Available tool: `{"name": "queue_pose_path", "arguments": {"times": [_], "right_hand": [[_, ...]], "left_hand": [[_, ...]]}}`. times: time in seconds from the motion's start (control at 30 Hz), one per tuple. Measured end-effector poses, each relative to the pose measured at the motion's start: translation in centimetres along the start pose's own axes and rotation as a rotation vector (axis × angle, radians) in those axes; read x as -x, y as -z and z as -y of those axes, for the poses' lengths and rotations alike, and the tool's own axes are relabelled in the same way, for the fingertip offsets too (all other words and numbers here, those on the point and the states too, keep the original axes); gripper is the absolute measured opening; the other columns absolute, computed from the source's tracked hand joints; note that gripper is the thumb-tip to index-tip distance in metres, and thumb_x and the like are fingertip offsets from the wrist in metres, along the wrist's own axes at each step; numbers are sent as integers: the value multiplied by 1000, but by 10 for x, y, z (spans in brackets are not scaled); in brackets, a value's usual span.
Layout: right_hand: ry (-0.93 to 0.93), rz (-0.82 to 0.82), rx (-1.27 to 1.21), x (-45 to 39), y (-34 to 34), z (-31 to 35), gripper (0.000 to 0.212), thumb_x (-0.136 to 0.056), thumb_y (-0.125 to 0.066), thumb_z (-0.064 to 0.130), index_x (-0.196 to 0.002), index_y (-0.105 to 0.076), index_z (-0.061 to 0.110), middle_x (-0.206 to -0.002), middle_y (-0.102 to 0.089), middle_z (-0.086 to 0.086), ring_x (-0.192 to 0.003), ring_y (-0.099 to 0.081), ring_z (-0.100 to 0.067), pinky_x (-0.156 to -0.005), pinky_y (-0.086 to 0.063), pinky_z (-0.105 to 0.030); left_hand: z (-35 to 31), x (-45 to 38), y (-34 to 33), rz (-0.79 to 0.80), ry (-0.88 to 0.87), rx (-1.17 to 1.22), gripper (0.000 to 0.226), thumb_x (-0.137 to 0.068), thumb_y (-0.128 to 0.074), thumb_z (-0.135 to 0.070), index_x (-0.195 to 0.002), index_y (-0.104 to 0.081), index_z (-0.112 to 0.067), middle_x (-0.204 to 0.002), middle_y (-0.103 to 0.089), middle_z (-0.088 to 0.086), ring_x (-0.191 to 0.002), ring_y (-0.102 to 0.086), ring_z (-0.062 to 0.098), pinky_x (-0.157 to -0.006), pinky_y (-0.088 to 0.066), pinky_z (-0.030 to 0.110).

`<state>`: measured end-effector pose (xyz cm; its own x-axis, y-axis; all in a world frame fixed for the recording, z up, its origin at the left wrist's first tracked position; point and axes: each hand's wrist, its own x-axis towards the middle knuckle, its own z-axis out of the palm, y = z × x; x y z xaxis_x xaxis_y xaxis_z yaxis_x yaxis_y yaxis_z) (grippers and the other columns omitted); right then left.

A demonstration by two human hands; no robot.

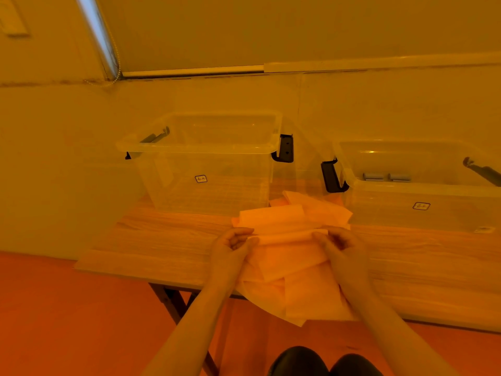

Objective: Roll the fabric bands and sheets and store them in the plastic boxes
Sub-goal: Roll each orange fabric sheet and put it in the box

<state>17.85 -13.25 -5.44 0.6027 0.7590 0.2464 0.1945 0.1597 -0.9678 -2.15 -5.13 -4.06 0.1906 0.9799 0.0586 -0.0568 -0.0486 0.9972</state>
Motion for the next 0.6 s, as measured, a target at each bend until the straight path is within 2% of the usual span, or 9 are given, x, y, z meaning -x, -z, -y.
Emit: {"name": "queue_pose_path", "arguments": {"times": [0.17, 0.23, 0.3, 0.37, 0.5, 0.6], "right_hand": [[35, 29, 54, 1, 0, 5, 31, -83, -66, 34, -113, -62, 33, -112, -59, 14, -97, -57, 1, -75, -51, -22], [22, 64, 59, 2, 0, 6, 33, -81, -69, 31, -113, -62, 32, -111, -57, 18, -94, -56, 8, -71, -48, -18], [9, 97, 54, 1, -1, 5, 36, -78, -75, 25, -111, -64, 31, -113, -57, 19, -98, -55, 9, -74, -49, -19], [10, 100, 57, 1, -1, 4, 32, -76, -77, 21, -105, -66, 31, -111, -59, 17, -100, -55, 4, -77, -47, -19], [39, 106, 24, 1, -1, 6, 15, -79, -75, 16, -93, -69, 18, -97, -67, 5, -87, -60, 2, -69, -48, -12], [39, 104, 11, 1, -1, 6, 14, -80, -75, 19, -93, -70, 16, -95, -68, 4, -85, -61, 1, -69, -49, -16]], "left_hand": [[3, -2, -1, -32, -5, 16, 11, -83, -71, -14, -91, -70, -21, -94, -70, 4, -87, -67, 19, -66, -54, 29], [5, -2, 0, -35, -5, 6, 8, -83, -71, -17, -89, -70, -21, -94, -70, 5, -87, -67, 22, -67, -54, 31], [6, -3, 1, -36, -4, -4, 6, -83, -71, -19, -89, -71, -20, -92, -71, 5, -86, -67, 23, -68, -54, 33], [6, -2, 1, -30, -4, -5, 7, -84, -71, -20, -90, -70, -18, -93, -70, 6, -87, -67, 24, -70, -55, 35], [1, 0, 0, 18, 3, 0, 12, -83, -70, -16, -95, -70, -17, -98, -70, 6, -90, -67, 23, -72, -57, 35], [-2, 1, 0, 84, 5, -9, 24, -81, -72, -9, -103, -69, -18, -103, -69, 3, -93, -66, 18, -75, -58, 35]]}}
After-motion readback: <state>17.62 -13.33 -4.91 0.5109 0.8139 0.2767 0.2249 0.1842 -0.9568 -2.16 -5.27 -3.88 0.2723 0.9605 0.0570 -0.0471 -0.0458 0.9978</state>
